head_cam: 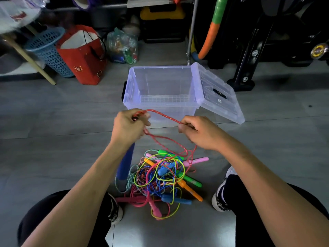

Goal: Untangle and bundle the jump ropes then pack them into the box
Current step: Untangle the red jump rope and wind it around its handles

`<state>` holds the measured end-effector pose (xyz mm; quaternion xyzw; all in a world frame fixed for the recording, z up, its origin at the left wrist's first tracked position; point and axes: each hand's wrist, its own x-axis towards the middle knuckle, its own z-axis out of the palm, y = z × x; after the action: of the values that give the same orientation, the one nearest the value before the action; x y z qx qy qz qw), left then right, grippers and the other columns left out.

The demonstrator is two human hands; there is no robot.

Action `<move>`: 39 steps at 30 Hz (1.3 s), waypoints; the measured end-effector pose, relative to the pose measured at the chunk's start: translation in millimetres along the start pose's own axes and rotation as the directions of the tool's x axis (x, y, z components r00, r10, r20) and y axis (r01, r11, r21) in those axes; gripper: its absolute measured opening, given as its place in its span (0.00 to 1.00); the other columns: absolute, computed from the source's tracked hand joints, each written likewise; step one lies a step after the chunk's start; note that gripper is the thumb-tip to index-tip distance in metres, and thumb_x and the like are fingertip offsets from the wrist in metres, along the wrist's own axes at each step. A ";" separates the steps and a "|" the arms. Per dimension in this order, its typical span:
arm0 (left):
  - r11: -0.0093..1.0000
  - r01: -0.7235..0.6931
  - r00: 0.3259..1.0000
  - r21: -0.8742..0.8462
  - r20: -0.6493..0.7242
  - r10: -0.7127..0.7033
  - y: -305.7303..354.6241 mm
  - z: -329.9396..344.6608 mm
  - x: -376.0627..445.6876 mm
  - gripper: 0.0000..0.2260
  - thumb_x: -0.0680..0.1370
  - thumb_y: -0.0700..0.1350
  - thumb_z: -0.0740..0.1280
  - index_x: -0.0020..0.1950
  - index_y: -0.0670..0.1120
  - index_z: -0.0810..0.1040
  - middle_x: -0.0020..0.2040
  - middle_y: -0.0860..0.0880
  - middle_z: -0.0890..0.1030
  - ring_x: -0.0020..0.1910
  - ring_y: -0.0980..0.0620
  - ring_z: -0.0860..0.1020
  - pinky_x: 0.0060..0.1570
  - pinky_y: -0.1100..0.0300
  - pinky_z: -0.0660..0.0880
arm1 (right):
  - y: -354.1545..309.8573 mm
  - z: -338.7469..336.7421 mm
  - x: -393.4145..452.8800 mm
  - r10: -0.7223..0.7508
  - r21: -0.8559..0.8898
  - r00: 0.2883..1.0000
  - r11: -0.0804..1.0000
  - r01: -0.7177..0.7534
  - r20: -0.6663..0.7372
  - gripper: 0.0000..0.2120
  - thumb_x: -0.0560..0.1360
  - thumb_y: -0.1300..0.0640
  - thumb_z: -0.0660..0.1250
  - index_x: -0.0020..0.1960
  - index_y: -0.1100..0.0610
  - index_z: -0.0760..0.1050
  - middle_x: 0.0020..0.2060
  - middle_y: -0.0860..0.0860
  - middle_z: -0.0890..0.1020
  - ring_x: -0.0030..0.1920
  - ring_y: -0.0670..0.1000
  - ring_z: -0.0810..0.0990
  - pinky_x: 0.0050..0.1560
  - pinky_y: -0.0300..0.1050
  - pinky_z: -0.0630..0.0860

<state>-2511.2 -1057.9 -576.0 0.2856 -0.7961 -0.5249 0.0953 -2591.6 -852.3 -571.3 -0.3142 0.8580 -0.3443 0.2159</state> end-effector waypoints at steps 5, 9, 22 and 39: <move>0.939 -0.051 0.978 0.339 0.208 -0.022 -7.5 -12.4 -1.9 0.16 0.73 0.47 0.74 0.59 0.56 0.78 0.42 0.59 0.81 0.32 0.62 0.78 0.35 0.73 0.71 | 4.1 -3.8 1.0 -0.028 -0.027 1.000 0.999 0.028 -0.004 0.10 0.81 0.54 0.62 0.44 0.53 0.79 0.30 0.46 0.79 0.29 0.42 0.73 0.32 0.39 0.67; 0.895 -0.336 0.895 0.294 0.396 0.206 3.2 3.7 -23.9 0.16 0.75 0.46 0.73 0.62 0.55 0.79 0.45 0.63 0.81 0.37 0.68 0.76 0.40 0.77 0.68 | -2.9 7.2 1.9 -0.079 -0.021 0.994 0.997 0.080 0.070 0.08 0.79 0.52 0.64 0.41 0.48 0.77 0.26 0.47 0.73 0.27 0.44 0.68 0.30 0.39 0.62; 0.965 -0.014 0.989 0.260 0.144 -0.025 -13.0 -12.6 -2.8 0.12 0.74 0.45 0.73 0.56 0.55 0.81 0.41 0.55 0.82 0.30 0.57 0.76 0.41 0.58 0.79 | 5.3 -4.9 1.3 -0.024 -0.025 1.000 0.999 0.023 -0.019 0.10 0.80 0.54 0.63 0.45 0.54 0.81 0.29 0.47 0.77 0.35 0.53 0.78 0.37 0.47 0.72; 0.989 -0.088 0.971 0.121 0.232 0.058 6.4 -9.7 -6.5 0.05 0.76 0.44 0.71 0.50 0.52 0.81 0.32 0.54 0.78 0.23 0.57 0.72 0.28 0.64 0.73 | 9.7 -10.6 4.6 -0.072 0.084 0.997 0.994 0.075 -0.034 0.08 0.79 0.53 0.64 0.46 0.52 0.81 0.32 0.53 0.78 0.36 0.58 0.78 0.39 0.52 0.75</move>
<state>-2503.8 -1060.1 -565.1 0.1996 -0.8443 -0.4972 0.0035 -2604.8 -845.1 -572.0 -0.3307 0.8337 -0.3929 0.2029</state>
